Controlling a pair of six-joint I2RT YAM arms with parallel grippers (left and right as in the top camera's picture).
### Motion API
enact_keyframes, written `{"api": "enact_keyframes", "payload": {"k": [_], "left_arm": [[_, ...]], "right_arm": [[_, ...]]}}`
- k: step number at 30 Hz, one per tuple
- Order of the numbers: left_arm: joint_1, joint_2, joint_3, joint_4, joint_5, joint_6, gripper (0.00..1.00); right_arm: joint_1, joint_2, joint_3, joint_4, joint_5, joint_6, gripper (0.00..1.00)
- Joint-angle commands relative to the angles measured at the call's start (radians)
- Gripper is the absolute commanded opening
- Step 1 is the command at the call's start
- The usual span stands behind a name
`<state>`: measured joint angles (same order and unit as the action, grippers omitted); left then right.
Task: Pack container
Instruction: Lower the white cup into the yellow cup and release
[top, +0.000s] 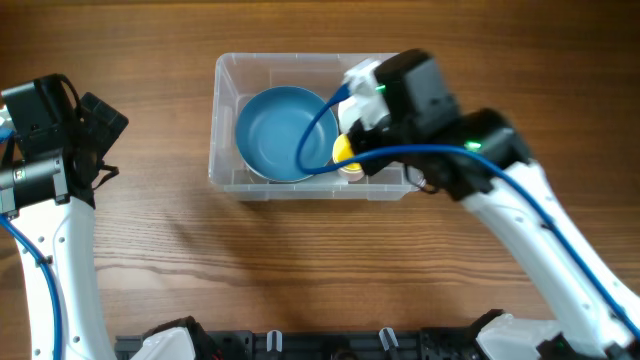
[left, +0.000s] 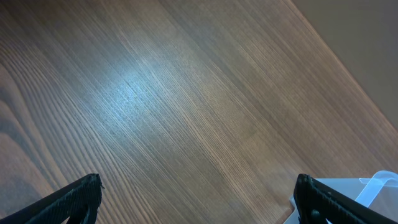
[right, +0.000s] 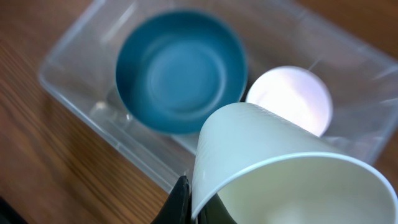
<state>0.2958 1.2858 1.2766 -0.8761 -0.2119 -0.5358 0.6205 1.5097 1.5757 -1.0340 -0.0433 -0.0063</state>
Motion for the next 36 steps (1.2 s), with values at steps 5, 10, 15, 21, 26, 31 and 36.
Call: {"api": "enact_keyframes", "payload": {"k": [5,10,15,21,26,31,36], "left_arm": [[0.005,0.003,0.008,-0.001,0.005,0.005,1.0],[0.005,0.003,0.008,-0.001,0.005,0.005,1.0],[0.005,0.003,0.008,-0.002,0.005,0.005,1.0],[0.005,0.003,0.008,-0.001,0.005,0.005,1.0],[0.005,0.003,0.008,-0.001,0.005,0.005,1.0],[0.005,0.003,0.008,-0.002,0.005,0.005,1.0],[0.005,0.003,0.008,-0.001,0.005,0.005,1.0]], "right_arm": [[0.031,0.161,-0.014,-0.021,0.077,0.035,0.04],[0.031,0.226,-0.015,-0.027,0.079,0.035,0.04],[0.031,0.235,-0.015,-0.026,0.123,0.036,0.09],[0.027,0.235,-0.015,-0.026,0.13,0.035,0.34],[-0.037,0.165,0.049,-0.004,0.134,0.136,0.43],[-0.242,0.006,0.08,-0.047,0.132,0.167,0.67],[-0.504,-0.136,0.079,-0.069,0.098,0.162,0.96]]}}
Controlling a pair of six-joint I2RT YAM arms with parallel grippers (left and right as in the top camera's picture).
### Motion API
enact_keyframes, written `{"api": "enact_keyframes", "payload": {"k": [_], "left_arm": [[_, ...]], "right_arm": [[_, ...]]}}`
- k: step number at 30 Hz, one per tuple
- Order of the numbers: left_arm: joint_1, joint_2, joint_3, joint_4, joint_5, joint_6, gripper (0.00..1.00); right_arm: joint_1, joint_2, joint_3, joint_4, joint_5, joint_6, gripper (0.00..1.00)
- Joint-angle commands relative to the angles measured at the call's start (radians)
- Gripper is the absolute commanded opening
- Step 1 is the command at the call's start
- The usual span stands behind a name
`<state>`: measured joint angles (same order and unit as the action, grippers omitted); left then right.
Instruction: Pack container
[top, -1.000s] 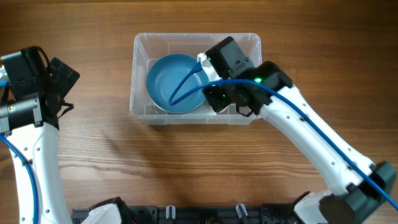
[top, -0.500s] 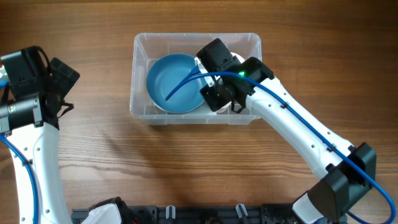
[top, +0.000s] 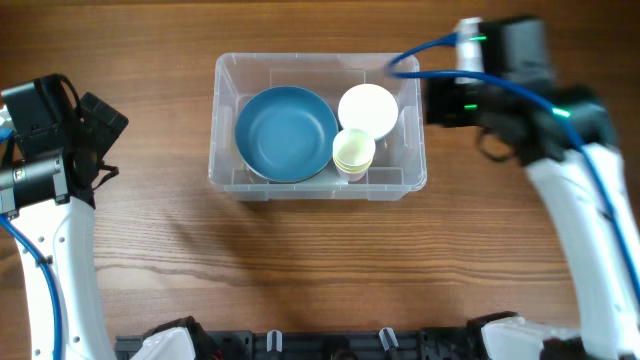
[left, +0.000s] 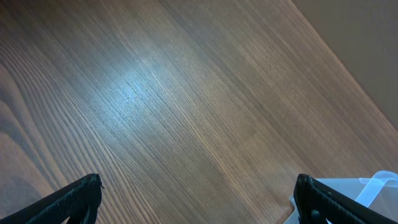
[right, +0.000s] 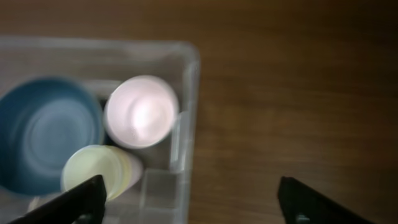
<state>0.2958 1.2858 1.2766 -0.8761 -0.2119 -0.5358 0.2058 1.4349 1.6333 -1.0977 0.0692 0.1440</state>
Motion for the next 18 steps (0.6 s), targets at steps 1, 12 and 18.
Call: {"api": "enact_keyframes", "payload": {"k": [1,12,18], "left_arm": [[0.005,0.003,0.008,-0.001,0.005,0.005,1.0],[0.005,0.003,0.008,-0.001,0.005,0.005,1.0],[0.005,0.003,0.008,-0.001,0.005,0.005,1.0]], "right_arm": [[-0.109,-0.071,0.022,-0.003,-0.014,0.01,0.97],[-0.148,-0.082,0.021,0.005,-0.014,0.014,1.0],[-0.148,-0.082,0.021,0.004,-0.014,0.013,1.0]]}}
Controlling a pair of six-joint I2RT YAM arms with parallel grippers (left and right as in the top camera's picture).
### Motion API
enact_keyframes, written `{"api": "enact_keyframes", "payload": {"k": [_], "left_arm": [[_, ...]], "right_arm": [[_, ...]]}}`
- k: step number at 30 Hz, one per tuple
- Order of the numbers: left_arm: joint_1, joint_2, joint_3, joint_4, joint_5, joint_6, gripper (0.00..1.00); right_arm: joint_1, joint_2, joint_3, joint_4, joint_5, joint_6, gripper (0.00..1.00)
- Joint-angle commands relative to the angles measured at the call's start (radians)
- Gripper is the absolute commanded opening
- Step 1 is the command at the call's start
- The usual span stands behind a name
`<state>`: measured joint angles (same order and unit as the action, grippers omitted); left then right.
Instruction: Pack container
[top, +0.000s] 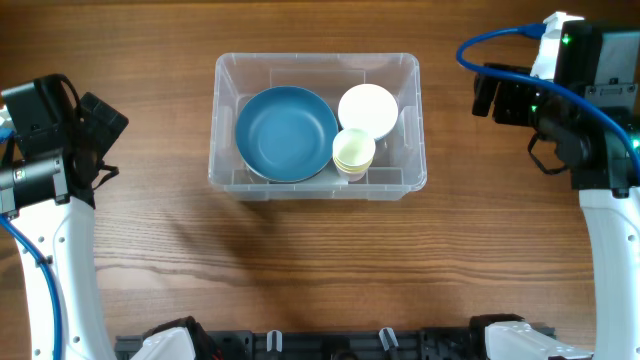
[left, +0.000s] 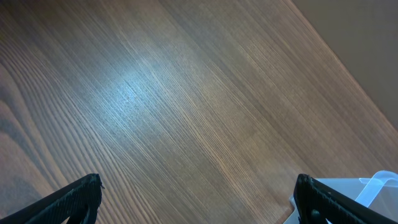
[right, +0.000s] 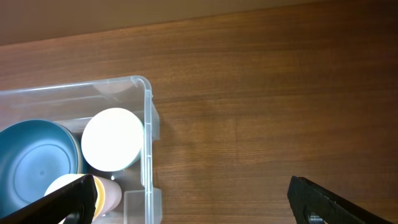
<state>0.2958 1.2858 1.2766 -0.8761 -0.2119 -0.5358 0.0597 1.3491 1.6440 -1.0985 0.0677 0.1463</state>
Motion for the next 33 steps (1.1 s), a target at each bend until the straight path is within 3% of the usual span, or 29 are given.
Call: {"api": "enact_keyframes", "payload": {"k": [1,10,14,21,26,33], "left_arm": [[0.005,0.003,0.008,-0.001,0.005,0.005,1.0],[0.005,0.003,0.008,-0.001,0.005,0.005,1.0],[0.005,0.003,0.008,-0.001,0.005,0.005,1.0],[0.005,0.003,0.008,-0.001,0.005,0.005,1.0],[0.005,0.003,0.008,-0.001,0.005,0.005,1.0],[0.005,0.003,0.008,-0.001,0.005,0.005,1.0]], "right_arm": [[-0.002,0.004,0.011,0.005,-0.013,0.011,1.0],[-0.002,-0.016,-0.013,0.006,-0.012,0.011,0.99],[-0.002,-0.153,-0.018,0.018,-0.012,0.01,1.0],[-0.001,-0.544,-0.058,0.018,-0.024,0.014,1.0],[-0.001,-0.843,-0.299,0.153,-0.018,0.01,1.0],[-0.001,-1.154,-0.823,0.483,-0.043,0.013,1.0]]}}
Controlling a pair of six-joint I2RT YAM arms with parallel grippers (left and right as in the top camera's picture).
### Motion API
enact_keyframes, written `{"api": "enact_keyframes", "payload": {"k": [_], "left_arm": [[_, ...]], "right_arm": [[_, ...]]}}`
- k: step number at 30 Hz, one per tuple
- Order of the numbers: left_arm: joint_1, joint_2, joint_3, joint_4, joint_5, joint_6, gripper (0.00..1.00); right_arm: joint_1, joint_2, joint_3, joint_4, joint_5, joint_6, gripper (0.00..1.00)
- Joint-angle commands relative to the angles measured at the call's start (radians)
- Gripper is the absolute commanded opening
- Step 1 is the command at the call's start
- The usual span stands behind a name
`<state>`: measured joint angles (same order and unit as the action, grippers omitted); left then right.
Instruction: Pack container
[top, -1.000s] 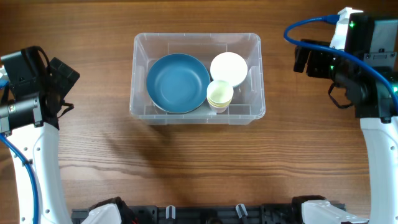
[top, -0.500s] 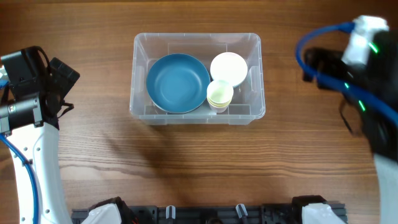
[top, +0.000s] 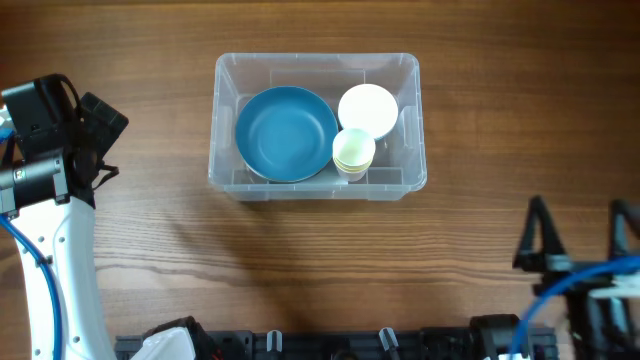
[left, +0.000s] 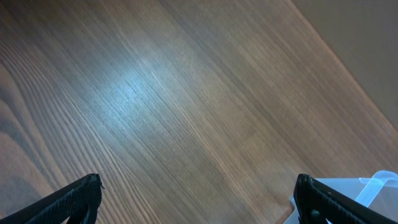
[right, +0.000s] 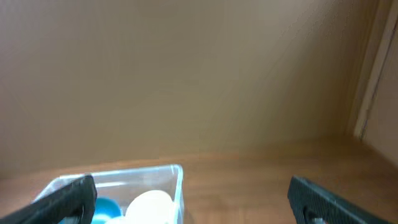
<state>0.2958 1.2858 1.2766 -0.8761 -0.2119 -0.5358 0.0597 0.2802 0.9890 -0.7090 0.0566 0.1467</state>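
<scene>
A clear plastic container (top: 415, 120) stands at the back middle of the wooden table. Inside it lie a blue plate (top: 285, 133), a white bowl (top: 368, 108) and a pale yellow cup (top: 353, 152). My right gripper (top: 580, 235) is open and empty at the front right, far from the container, whose corner (right: 177, 177) shows low in its wrist view with the white bowl (right: 149, 205). My left gripper (top: 105, 140) is open and empty at the left edge, over bare wood (left: 186, 112).
A black rail (top: 330, 345) runs along the table's front edge. Beyond the table a beige wall (right: 186, 74) fills the right wrist view. The container's corner (left: 379, 183) shows at the lower right of the left wrist view.
My right arm has moved from the back right, beside the container, to the front right corner; its camera now looks level at the wall. The left arm and container contents are unchanged.
My right gripper first held the pale yellow cup over the container beside the white bowl. Then the cup stood in the container and the gripper was open to its right. It stood further right after that, and now it is at the front right.
</scene>
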Motion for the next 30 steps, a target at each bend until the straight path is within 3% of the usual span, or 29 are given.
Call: {"api": "enact_keyframes", "payload": {"k": [1,10,19,30], "left_arm": [[0.005,0.003,0.008,-0.001,0.005,0.005,1.0],[0.005,0.003,0.008,-0.001,0.005,0.005,1.0],[0.005,0.003,0.008,-0.001,0.005,0.005,1.0],[0.005,0.003,0.008,-0.001,0.005,0.005,1.0]], "right_arm": [[-0.001,-0.129,-0.274,0.179,-0.05,0.012,1.0],[-0.002,-0.264,-0.738,0.619,-0.096,0.01,1.0],[-0.008,-0.277,-0.905,0.695,-0.092,0.011,1.0],[-0.008,-0.277,-0.978,0.702,-0.102,-0.018,1.0]]}}
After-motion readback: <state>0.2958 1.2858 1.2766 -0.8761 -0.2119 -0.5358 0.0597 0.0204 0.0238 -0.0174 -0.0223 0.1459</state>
